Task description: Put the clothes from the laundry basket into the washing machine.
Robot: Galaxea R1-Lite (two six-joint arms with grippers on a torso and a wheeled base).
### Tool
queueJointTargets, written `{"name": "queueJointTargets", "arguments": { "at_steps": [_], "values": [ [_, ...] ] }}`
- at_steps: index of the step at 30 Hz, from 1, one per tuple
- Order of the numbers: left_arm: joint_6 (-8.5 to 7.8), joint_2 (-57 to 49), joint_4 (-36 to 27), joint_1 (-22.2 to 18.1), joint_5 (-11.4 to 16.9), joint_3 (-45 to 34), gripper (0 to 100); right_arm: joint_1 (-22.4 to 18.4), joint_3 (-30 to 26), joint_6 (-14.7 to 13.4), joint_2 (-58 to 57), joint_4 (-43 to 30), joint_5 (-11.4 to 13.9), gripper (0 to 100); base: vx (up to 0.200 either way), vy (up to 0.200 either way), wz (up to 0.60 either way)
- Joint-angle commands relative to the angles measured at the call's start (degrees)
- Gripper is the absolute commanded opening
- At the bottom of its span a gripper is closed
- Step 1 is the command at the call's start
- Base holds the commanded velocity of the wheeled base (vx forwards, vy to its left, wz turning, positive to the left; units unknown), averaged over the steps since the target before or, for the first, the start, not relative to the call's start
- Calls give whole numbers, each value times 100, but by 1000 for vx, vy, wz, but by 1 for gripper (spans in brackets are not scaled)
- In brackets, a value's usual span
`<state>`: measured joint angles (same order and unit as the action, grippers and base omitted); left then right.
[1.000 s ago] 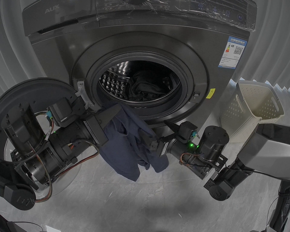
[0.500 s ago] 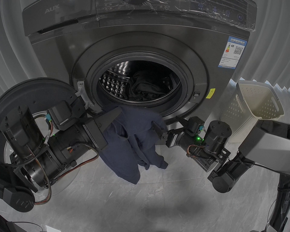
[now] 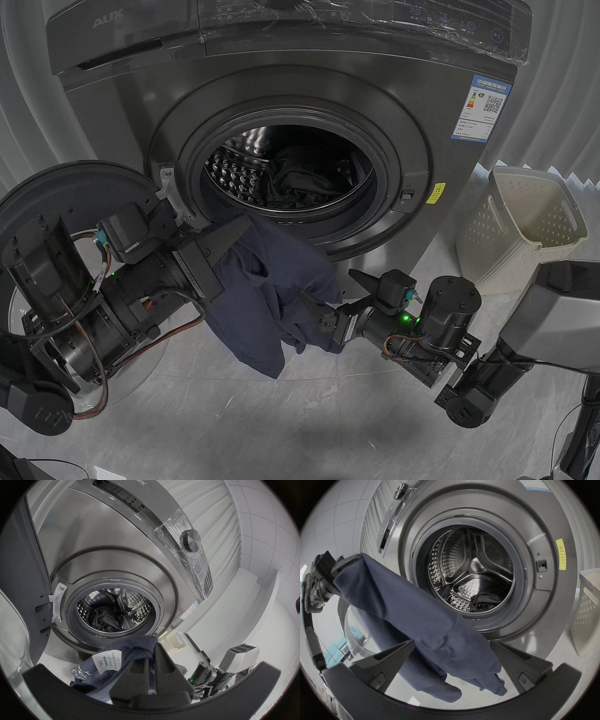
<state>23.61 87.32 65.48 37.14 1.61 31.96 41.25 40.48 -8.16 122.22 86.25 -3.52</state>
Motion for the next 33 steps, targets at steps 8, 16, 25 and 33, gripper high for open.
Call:
{"name": "queueJointTargets", "arguments": {
  "at_steps": [8, 16, 25, 33],
  "values": [
    [-6, 198, 0, -23, -135, 152, 0, 858, -586, 7, -1069, -64, 10, 100, 0, 0, 0],
    [-6, 250, 9, -23, -178, 205, 0, 1051, -137, 7, -788, -47, 27, 100, 0, 0, 0],
    [-6, 233, 0, -23, -178, 196, 0, 1034, 460, 16, -463, -82, 53, 100, 0, 0, 0],
    [-6, 162, 0, -23, -178, 135, 0, 594, 1260, -2, -49, -187, 1, 100, 0, 0, 0]
  ]
}}
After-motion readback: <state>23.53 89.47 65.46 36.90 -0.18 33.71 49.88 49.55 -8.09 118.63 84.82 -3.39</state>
